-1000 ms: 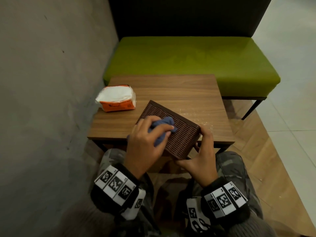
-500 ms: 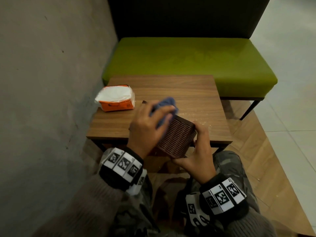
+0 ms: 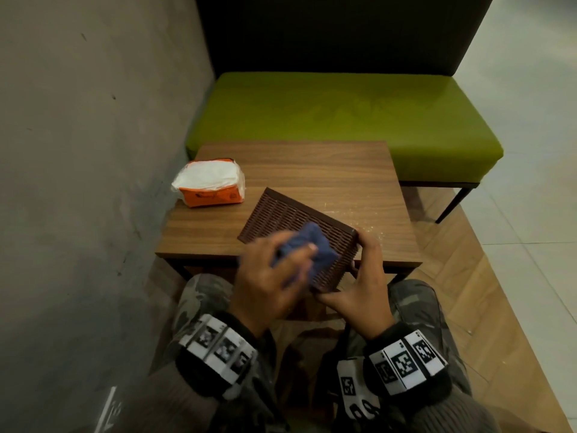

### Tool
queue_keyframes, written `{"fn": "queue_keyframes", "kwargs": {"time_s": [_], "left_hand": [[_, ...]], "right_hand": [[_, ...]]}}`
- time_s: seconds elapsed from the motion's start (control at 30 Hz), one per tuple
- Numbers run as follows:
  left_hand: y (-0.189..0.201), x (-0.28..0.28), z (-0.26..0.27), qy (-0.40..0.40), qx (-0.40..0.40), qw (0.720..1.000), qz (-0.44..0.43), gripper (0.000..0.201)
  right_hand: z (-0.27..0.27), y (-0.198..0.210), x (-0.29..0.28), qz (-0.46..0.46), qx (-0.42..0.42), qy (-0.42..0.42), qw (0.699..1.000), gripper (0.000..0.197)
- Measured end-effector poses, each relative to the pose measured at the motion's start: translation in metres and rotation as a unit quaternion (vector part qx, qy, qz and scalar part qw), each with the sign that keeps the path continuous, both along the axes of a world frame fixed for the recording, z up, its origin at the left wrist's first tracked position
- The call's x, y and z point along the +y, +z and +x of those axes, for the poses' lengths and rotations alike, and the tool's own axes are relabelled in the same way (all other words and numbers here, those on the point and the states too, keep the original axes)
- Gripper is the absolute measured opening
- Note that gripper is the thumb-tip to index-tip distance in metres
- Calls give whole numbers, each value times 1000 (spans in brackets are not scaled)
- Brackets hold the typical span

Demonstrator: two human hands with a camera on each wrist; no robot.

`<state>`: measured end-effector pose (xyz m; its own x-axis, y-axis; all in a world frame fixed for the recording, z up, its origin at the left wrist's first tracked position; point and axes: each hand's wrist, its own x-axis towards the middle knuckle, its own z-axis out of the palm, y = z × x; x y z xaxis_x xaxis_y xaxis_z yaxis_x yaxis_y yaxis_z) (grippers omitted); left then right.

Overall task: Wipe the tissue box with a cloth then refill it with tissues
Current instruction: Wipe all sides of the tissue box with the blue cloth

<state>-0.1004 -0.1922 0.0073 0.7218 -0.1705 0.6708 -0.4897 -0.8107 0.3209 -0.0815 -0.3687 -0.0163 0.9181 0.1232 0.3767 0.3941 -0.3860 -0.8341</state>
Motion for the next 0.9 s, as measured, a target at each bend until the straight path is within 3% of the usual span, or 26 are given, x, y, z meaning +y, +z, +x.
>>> {"fn": "queue_keyframes", "kwargs": {"time_s": [0.07, 0.13, 0.2, 0.23, 0.27, 0.33, 0.5, 0.53, 0.57, 0.6, 0.67, 0.77, 0.83, 0.9], "left_hand": [[1, 24, 13, 136, 90, 978, -128, 22], [10, 48, 23, 198, 201, 909, -305, 21], [17, 64, 27, 162, 389, 767, -484, 35], [20, 66, 24, 128, 479, 696, -519, 46], [22, 64, 21, 90, 549, 650, -517, 62], [26, 49, 13, 42, 592, 620, -514, 89], [35, 12, 3, -30, 568, 578, -585, 117], [36, 7, 7, -48, 551, 561, -616, 112], [35, 7, 11, -62, 532, 560, -632, 112], [29, 8, 15, -69, 505, 587, -629, 118], [28, 5, 18, -59, 447, 677, -582, 128], [26, -2, 19, -43, 379, 773, -507, 130], [25, -8, 17, -31, 327, 810, -486, 118], [24, -12, 16, -9, 274, 841, -466, 116]], "right_hand": [[-1, -1, -6, 5, 9, 0, 1000, 100], [-4, -1, -9, 37, 31, -5, 999, 98], [-5, 5, -10, 100, 64, -7, 993, 98], [-4, 7, -10, 125, 72, -11, 990, 100], [-1, 8, -10, 140, 75, -18, 987, 100], [2, 12, -7, 158, 72, -21, 985, 101], [-6, 13, 5, 152, 57, 8, 987, 102], [-8, 12, 5, 157, 59, 6, 986, 102], [-8, 10, 5, 160, 62, 2, 985, 103], [-7, 10, 3, 158, 66, -1, 985, 104], [-6, 11, 1, 157, 81, -3, 984, 104], [-3, 13, 1, 162, 114, -3, 980, 102], [-2, 15, 2, 152, 136, 5, 979, 103], [-2, 17, 2, 112, 151, 10, 982, 118]]}}
